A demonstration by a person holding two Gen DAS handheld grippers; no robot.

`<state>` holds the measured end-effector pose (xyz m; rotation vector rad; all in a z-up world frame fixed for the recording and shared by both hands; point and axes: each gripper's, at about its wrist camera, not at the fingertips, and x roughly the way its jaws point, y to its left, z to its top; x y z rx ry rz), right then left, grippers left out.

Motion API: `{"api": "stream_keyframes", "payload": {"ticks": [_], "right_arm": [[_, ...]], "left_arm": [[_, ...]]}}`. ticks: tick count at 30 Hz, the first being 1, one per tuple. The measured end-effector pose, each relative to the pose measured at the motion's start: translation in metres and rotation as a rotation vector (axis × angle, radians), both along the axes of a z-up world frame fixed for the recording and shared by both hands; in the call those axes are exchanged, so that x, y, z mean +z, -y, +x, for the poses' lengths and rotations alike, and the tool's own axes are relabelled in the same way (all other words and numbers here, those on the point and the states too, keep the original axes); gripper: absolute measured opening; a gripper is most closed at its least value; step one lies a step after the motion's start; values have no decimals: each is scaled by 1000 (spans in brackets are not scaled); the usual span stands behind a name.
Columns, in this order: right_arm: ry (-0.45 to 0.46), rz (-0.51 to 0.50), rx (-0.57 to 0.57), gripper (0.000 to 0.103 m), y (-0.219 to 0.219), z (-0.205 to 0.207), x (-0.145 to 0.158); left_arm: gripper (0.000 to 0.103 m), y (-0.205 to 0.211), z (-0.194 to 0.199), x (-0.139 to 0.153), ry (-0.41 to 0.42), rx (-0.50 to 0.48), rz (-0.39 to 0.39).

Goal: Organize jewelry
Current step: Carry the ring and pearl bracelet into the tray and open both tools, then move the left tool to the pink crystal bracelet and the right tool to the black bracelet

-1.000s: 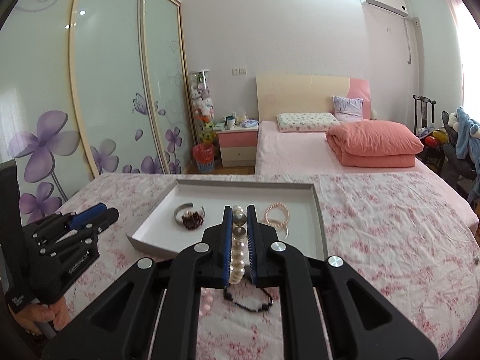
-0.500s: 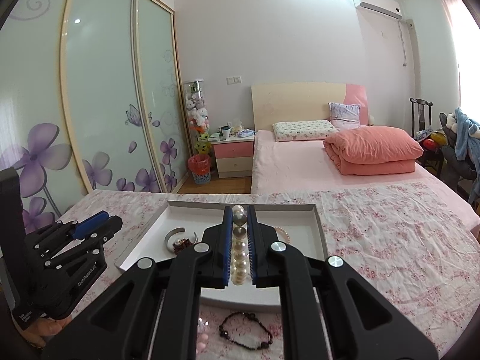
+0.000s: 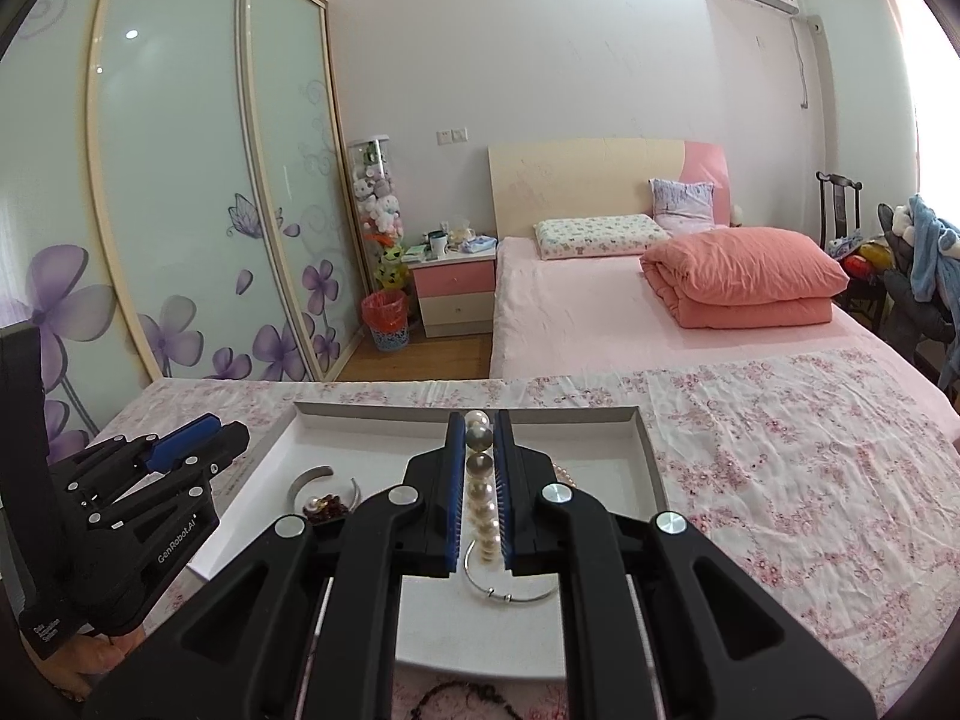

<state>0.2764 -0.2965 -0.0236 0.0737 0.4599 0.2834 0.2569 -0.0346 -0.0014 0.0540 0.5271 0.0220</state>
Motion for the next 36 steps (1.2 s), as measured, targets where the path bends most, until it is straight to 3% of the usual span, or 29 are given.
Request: {"api": "stream_keyframes", "payload": {"ticks": [17, 20, 22, 24, 28, 36], "right_arm": [[-82, 1, -10, 11, -3, 27, -23], [-95, 10, -16, 11, -2, 28, -25], [-95, 11, -23, 11, -1, 27, -24], [-96, 14, -27, 13, 0, 25, -24], [-90, 13, -35, 25, 2, 21, -23], [-94, 9, -35, 25, 8, 7, -21]], "left_arm": [[22, 6, 41, -19, -50, -12, -2], [26, 5, 41, -21, -54, -12, -2], [39, 3, 42, -20, -54, -4, -5], [40, 1, 41, -20, -52, 6, -13], [40, -2, 37, -19, -53, 17, -18], [41, -7, 20, -16, -54, 20, -24]]}}
